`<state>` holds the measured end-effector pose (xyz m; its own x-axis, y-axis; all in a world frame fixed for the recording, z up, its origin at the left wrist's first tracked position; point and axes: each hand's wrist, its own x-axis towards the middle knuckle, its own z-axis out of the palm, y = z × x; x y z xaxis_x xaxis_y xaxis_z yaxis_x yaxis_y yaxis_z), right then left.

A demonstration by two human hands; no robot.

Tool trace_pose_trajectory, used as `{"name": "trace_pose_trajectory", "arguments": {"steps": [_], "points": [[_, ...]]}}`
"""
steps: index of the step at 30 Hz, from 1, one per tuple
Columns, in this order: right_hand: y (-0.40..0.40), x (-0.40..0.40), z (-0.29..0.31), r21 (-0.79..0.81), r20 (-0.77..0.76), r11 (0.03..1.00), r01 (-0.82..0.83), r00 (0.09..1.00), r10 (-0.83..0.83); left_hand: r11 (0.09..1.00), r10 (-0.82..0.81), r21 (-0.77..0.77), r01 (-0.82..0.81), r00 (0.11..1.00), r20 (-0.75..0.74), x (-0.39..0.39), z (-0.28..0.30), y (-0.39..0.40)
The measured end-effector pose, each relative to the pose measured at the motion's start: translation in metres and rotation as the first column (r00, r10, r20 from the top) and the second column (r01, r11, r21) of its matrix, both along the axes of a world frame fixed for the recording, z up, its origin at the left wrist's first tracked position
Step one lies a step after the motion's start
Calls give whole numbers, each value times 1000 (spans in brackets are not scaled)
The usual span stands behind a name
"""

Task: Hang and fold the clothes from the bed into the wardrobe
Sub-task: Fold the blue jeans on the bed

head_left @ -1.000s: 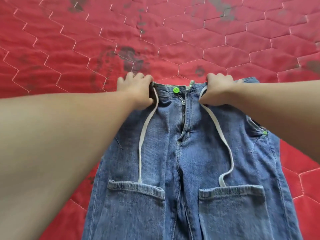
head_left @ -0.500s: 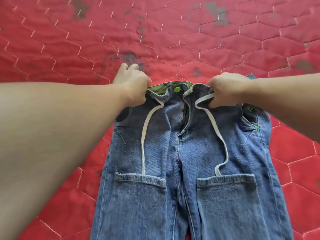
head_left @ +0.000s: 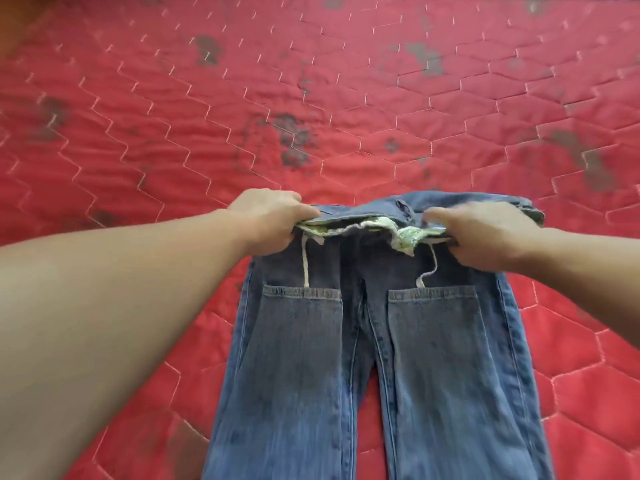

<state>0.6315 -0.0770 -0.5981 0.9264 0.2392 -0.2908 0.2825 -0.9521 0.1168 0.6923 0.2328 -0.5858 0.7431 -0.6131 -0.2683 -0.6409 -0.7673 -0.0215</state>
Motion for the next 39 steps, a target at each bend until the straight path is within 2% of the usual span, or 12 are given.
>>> {"name": "trace_pose_trajectory", "arguments": {"steps": [2, 8, 14, 16, 18, 20, 24, 27, 29, 34, 36, 39], "points": [[11, -31, 4, -31, -1, 997, -66, 998, 66, 999, 6, 47, -5, 1000, -28, -31, 4, 4], [45, -129, 2, -16, -66, 994, -104, 992, 103, 991, 96, 111, -80, 985, -143, -123, -1, 31], [44, -194, -15, 66, -242, 958, -280, 927, 287, 974, 11, 223, 37, 978, -211, -185, -29, 50], [42, -205, -26, 132, -169, 948, -291, 935, 311, 967, 33, 256, 18, 981, -193, -197, -41, 50], [37, -207, -38, 158, 42, 934, -321, 947, 318, 960, 51, 281, -7, 988, -148, -206, -51, 47], [34, -206, -46, 91, 123, 958, -272, 958, 260, 957, 56, 289, -28, 994, -89, -212, -58, 45], [29, -215, -61, -47, -40, 998, -38, 999, 36, 959, 66, 276, -67, 998, 11, -223, -68, 43], [35, -223, -67, 32, -140, 988, 150, 980, -144, 959, 112, 260, -111, 994, 12, -228, -72, 43], [37, -224, -67, 107, -109, 962, 252, 965, -240, 956, 134, 260, -135, 991, 21, -230, -73, 41], [17, -210, -49, 101, -52, 964, 247, 969, -243, 950, 201, 243, -196, 980, 4, -229, -75, 37], [10, -210, -46, 213, -21, 934, 288, 957, -290, 946, 226, 240, -218, 974, -8, -227, -76, 35], [9, -212, -49, 447, -89, 792, 417, 901, -424, 939, 254, 244, -243, 967, -15, -226, -78, 32]]}}
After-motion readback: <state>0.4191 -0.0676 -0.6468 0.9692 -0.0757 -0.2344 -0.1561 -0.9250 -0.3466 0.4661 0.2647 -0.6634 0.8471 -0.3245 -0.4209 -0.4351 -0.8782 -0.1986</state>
